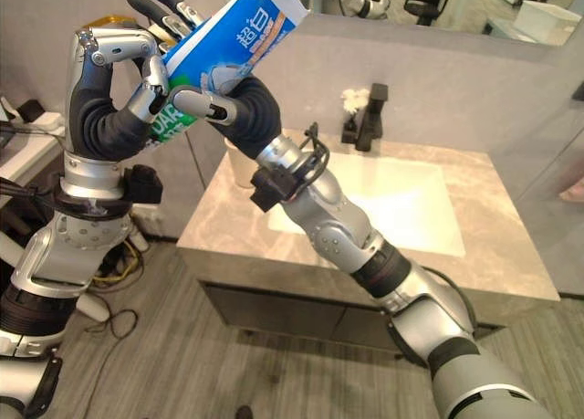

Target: Put brush and paste in cup on sink, flatten towel.

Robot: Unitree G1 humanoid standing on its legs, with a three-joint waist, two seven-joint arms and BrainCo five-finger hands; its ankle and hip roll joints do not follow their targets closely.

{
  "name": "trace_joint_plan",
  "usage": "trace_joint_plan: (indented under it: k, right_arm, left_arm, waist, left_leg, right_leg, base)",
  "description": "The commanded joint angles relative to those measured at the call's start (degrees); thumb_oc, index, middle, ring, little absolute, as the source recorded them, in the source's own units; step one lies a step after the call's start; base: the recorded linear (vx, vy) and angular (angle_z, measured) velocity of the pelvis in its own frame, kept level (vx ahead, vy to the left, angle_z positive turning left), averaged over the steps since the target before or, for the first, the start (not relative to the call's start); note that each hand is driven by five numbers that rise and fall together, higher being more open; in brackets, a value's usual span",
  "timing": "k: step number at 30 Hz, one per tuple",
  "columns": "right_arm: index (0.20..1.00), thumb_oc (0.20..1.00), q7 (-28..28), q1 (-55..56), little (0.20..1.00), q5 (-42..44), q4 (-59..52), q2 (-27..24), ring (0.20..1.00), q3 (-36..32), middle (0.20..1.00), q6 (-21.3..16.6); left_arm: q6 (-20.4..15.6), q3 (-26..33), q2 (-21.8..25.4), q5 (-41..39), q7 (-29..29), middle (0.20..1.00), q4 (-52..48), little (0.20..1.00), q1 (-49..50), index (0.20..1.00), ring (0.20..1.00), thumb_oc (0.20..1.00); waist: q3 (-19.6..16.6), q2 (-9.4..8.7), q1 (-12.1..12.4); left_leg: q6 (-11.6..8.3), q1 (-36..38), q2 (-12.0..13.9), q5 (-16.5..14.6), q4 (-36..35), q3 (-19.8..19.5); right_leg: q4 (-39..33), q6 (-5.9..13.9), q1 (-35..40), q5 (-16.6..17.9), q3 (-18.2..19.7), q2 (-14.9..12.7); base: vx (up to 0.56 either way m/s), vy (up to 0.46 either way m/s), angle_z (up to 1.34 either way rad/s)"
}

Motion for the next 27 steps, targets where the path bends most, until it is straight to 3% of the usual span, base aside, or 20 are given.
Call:
trace_joint_plan:
  k: [1, 13, 14, 15, 16, 17, 18, 27]
  right_arm:
    - [1.0, 1.0, 2.8, -3.8, 1.0, 2.1, -6.6, 4.1, 1.0, -2.1, 1.0, -4.7]
    - [1.0, 1.0, -1.1, -1.7, 1.0, 2.0, -7.2, 7.3, 1.0, -5.8, 1.0, -7.5]
    - [0.94, 0.94, -1.8, -1.1, 0.94, 2.0, -7.6, 7.7, 0.94, -6.2, 0.94, -8.0]
    - [0.94, 0.94, -1.8, -1.1, 0.94, 2.0, -7.6, 7.7, 0.94, -6.2, 0.94, -8.0]
    - [0.533, 0.533, -2.0, -1.0, 0.533, 2.0, -7.7, 7.8, 0.533, -6.3, 0.533, -8.1]
    - [0.235, 0.235, -2.5, -0.7, 0.235, 2.0, -7.7, 8.5, 0.235, -6.5, 0.235, -8.5]
    - [0.2, 0.2, -2.8, -0.5, 0.2, 1.8, -7.7, 8.7, 0.2, -6.5, 0.2, -8.7]
    - [0.2, 0.2, -3.4, -0.1, 0.2, 1.7, -7.5, 9.0, 0.2, -5.5, 0.2, -8.4]
  left_arm:
    - [2.0, 1.5, 1.6, -2.5, -0.6, 0.2, 3.8, 0.2, -0.2, 0.2, 0.2, 0.2]
    - [2.0, 3.3, -1.9, -4.5, -1.0, 0.2, 1.8, 0.2, 6.6, 0.2, 0.2, 0.2]
    - [2.1, 3.6, -2.3, -4.7, -0.8, 0.2, 1.5, 0.2, 7.9, 0.2, 0.2, 0.2]
    - [2.1, 3.7, -2.3, -4.7, -0.8, 0.2, 1.5, 0.2, 7.9, 0.2, 0.2, 0.2]
    - [2.2, 3.7, -2.4, -4.8, -0.8, 0.2, 1.4, 0.2, 8.2, 0.2, 0.2, 0.2]
    - [2.3, 3.8, -2.8, -5.0, -0.7, 0.2, 1.3, 0.2, 8.9, 0.2, 0.2, 0.2]
    - [2.4, 3.9, -2.9, -5.0, -0.5, 0.2, 1.4, 0.2, 9.1, 0.2, 0.2, 0.2]
    - [2.5, 3.2, -4.0, -5.3, 0.1, 0.2, 1.1, 0.2, 8.7, 0.2, 0.2, 0.2]
  waist:
    - [-0.5, -2.79, 0.2]
    - [-0.4, -2.53, 0.1]
    - [-0.2, -2.53, 0.2]
    - [-0.3, -2.53, 0.2]
    - [-0.2, -2.54, 0.2]
    - [-0.1, -2.57, 0.3]
    - [-0.1, -2.57, 0.3]
    - [-0.1, -2.79, 0.2]
  left_leg:
    - [-2.06, 5.8, 1.8, -4.2, 0.3, 2.8]
    - [-2.14, 5.7, 2.3, -4.2, 0.3, 2.9]
    - [-2.15, 5.7, 2.3, -4.1, 0.3, 3.0]
    - [-2.15, 5.7, 2.3, -4.1, 0.3, 3.0]
    - [-2.16, 5.7, 2.3, -4.1, 0.3, 3.0]
    - [-2.14, 5.7, 2.4, -4.1, 0.3, 3.0]
    - [-2.14, 5.7, 2.4, -4.1, 0.3, 3.0]
    - [-2.07, 5.7, 2.3, -4.2, 0.3, 2.9]
  right_leg:
    - [0.1, 3.39, -2.6, 7.4, 1.9, -4.7]
    - [0.1, 3.14, -2.7, 7.1, 2.3, -4.3]
    - [0.1, 3.11, -2.8, 7.2, 2.3, -4.2]
    - [0.1, 3.11, -2.8, 7.2, 2.3, -4.2]
    - [0.1, 3.1, -2.7, 7.1, 2.3, -4.2]
    - [0.1, 3.05, -2.8, 7.1, 2.3, -4.2]
    - [0.1, 3.04, -2.8, 7.1, 2.3, -4.1]
    - [0.1, 3.01, -2.6, 7.1, 2.3, -4.1]
  base:
    - [0.0, -0.002, -0.06]
    - [0.0, -0.006, -0.03]
    - [0.0, 0.0, 0.0]
    - [0.0, 0.0, 0.0]
    - [0.0, 0.0, 0.0]
    - [0.0, 0.0, 0.0]
    - [0.0, 0.0, 0.0]
    - [0.0, 0.0, 0.0]
